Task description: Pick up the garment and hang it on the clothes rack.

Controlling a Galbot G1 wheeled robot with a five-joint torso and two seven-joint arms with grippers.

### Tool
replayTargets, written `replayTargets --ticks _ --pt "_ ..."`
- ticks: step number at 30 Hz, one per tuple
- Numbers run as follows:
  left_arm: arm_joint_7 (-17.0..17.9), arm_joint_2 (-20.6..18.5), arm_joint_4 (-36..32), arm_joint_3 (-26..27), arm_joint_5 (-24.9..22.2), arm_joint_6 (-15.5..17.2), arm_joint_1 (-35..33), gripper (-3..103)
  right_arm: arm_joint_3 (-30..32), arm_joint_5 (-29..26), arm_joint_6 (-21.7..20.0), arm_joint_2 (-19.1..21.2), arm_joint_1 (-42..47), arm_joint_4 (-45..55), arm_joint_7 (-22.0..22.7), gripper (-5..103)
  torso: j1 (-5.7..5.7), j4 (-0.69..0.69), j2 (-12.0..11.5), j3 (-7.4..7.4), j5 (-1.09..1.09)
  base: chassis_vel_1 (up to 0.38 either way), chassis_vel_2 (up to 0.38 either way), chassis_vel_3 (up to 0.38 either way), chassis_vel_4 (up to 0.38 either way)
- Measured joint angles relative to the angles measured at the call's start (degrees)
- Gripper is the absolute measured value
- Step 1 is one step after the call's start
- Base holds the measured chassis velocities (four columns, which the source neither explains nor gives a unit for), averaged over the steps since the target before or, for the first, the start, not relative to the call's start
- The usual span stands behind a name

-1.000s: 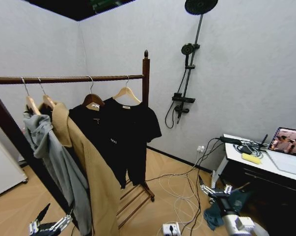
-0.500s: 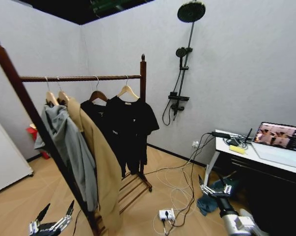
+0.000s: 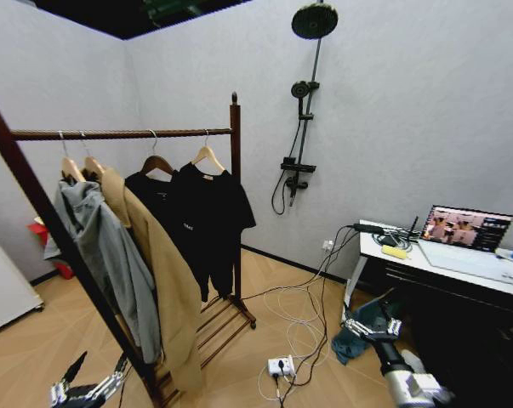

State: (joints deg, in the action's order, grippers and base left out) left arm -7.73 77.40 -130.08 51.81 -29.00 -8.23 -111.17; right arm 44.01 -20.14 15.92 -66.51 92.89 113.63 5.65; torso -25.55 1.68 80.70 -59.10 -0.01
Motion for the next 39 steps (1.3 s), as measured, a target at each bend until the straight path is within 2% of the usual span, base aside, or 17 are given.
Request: replayTargets --ticks 31,36,39 --pt "0.00 0.00 0.00 0.00 0.00 0.00 0.00 100 -0.01 -0.01 -0.01 0.00 0.00 0.00 0.01 100 0.02 -0.01 0.02 0.00 0.01 -0.108 -0.115 -0.112 -0.111" --pt "-0.01 0.00 0.00 0.00 0.00 0.00 0.00 100 0.00 -0.02 -0.01 0.00 0.00 0.00 0.01 100 0.02 0.03 0.02 0.00 0.01 -0.076 -0.085 -0.095 -0.113" --pt "-0.01 0.00 0.00 0.00 0.00 0.00 0.00 100 -0.01 -0.02 -0.01 0.00 0.00 0.00 0.01 100 0.02 -0.02 0.02 0.00 0.02 -0.014 0.037 -0.055 -0.080"
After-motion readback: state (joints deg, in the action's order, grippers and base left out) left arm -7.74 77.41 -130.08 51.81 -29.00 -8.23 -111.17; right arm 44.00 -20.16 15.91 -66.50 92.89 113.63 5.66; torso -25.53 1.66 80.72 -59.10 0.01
